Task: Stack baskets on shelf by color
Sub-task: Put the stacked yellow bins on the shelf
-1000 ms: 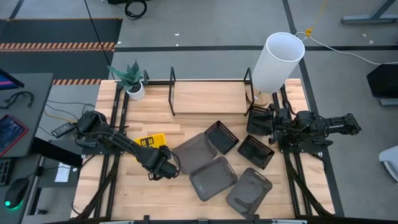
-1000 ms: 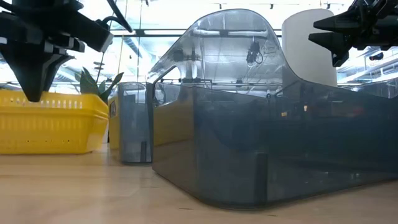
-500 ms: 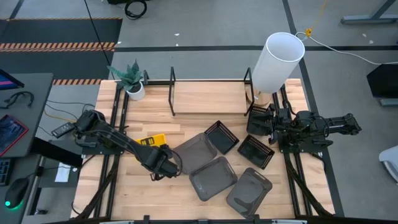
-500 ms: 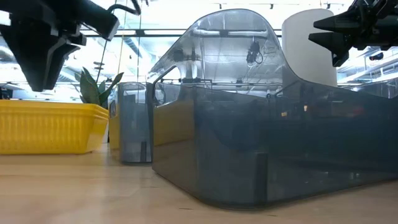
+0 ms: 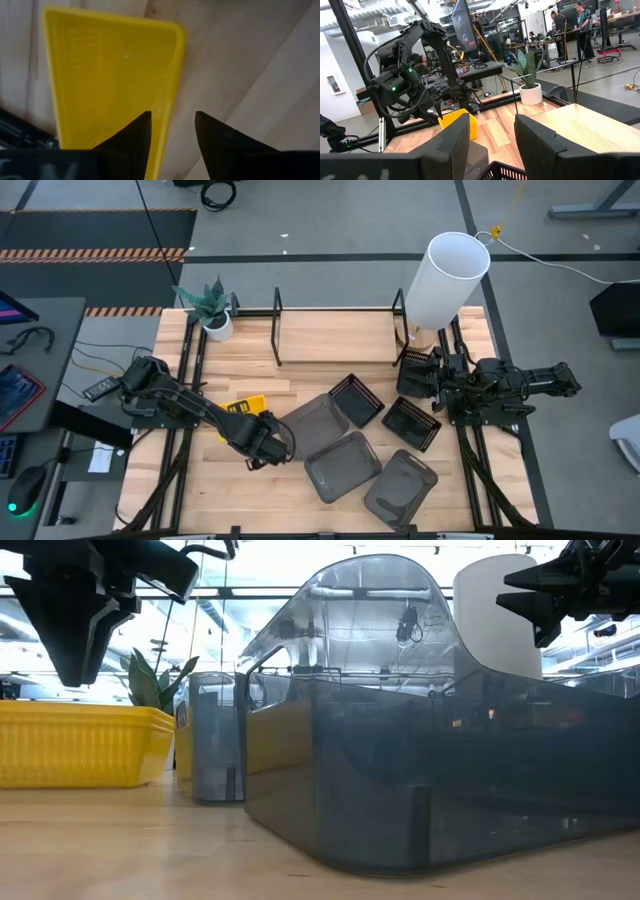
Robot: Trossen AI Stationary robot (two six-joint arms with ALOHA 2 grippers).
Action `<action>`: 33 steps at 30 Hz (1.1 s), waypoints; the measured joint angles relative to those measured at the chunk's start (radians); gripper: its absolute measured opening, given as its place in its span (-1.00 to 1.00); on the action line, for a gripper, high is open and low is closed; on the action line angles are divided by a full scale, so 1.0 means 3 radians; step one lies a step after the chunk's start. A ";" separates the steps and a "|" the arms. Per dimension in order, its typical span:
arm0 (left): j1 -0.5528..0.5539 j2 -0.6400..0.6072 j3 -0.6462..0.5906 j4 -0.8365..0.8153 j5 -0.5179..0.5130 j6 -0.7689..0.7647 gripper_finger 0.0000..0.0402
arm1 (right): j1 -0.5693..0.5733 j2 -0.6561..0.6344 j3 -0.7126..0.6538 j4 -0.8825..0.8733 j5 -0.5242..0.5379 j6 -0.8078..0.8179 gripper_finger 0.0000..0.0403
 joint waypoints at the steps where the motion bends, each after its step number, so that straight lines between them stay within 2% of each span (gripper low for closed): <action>1: 0.0010 0.0000 -0.0010 0.0054 -0.0007 0.0000 -0.20 | 0.0001 -0.0001 0.0000 0.0000 0.0000 0.0000 -0.21; 8: 0.0108 0.0005 -0.0194 0.0307 0.0171 0.0021 -0.20 | 0.0001 -0.0001 0.0000 0.0001 -0.0001 0.0000 -0.21; 12: 0.0081 0.0005 -0.0287 0.0279 0.0108 0.0201 -0.21 | 0.0001 -0.0001 0.0000 0.0001 -0.0001 0.0000 -0.21; 16: 0.0005 0.0005 -0.0439 0.0280 0.0106 0.0622 -0.29 | 0.0001 -0.0001 0.0000 0.0000 0.0000 0.0000 -0.21; 24: -0.0295 0.0005 -0.0746 0.0169 0.0195 0.1809 -0.49 | 0.0000 -0.0001 0.0000 0.0000 -0.0001 0.0000 -0.21; 33: -0.0594 0.0005 -0.0757 -0.0423 0.0156 0.2460 -0.86 | 0.0000 -0.0001 0.0000 0.0000 -0.0001 0.0000 -0.21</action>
